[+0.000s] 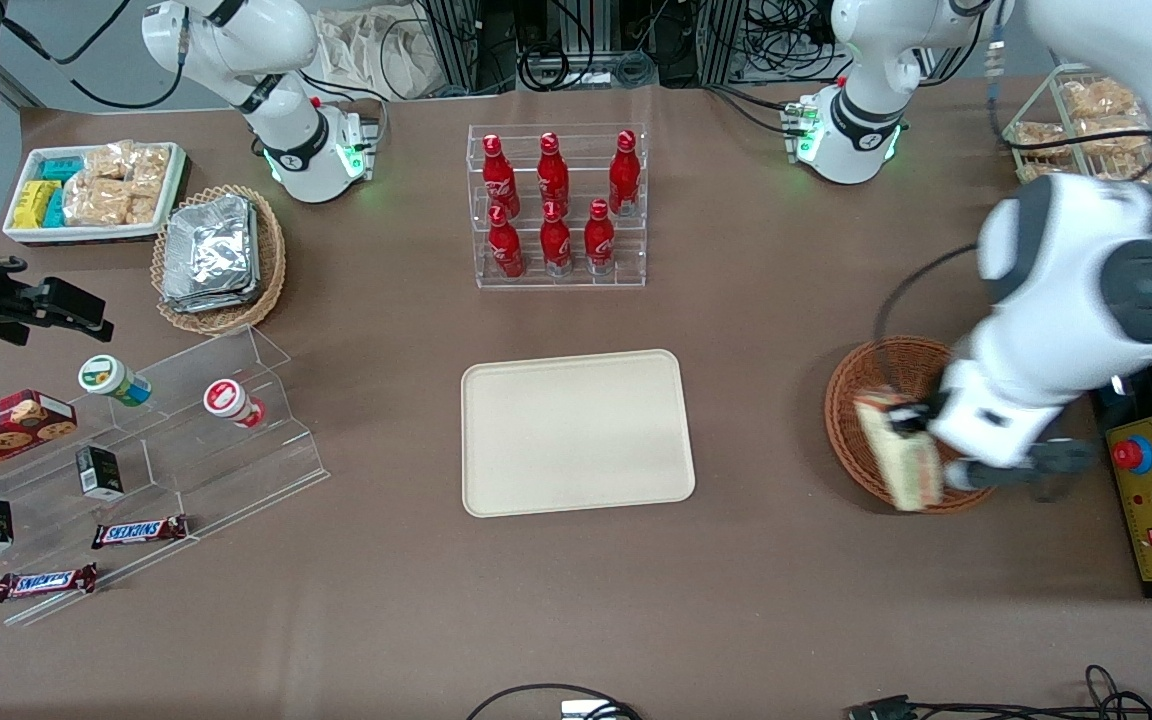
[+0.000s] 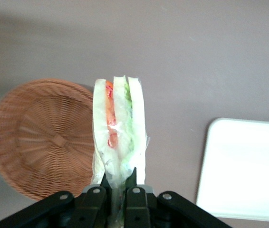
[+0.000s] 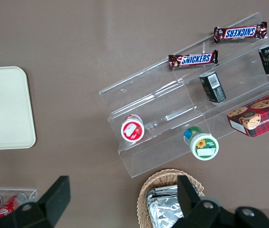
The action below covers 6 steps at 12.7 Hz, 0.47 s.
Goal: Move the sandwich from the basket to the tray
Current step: 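Lift the sandwich and carry it with the left gripper toward the tray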
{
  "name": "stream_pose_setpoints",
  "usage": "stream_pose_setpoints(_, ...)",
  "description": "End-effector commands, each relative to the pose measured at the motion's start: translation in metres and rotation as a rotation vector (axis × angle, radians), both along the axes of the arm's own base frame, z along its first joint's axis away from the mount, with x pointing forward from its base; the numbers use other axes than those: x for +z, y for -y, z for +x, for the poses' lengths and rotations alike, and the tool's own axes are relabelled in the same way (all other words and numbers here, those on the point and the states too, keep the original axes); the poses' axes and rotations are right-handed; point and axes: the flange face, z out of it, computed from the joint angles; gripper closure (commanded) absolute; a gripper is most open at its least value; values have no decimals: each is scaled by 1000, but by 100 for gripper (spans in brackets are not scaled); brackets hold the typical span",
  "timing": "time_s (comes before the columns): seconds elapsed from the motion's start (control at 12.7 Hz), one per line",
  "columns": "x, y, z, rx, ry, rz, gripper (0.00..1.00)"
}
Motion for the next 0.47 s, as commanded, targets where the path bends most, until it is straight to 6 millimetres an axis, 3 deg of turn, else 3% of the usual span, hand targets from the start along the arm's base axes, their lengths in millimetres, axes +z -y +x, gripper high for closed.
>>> stream_pose_setpoints(0.0,-15,67,5,47,-13,-13,100)
stream_pose_setpoints(0.08,-26,98,0,59,-23,-12,100)
stream_pose_setpoints(0.32,-95,174,-25,-19,-113,-15,100)
stream_pose_setpoints(0.39,-105,181,-25,-24,-100,-28,100)
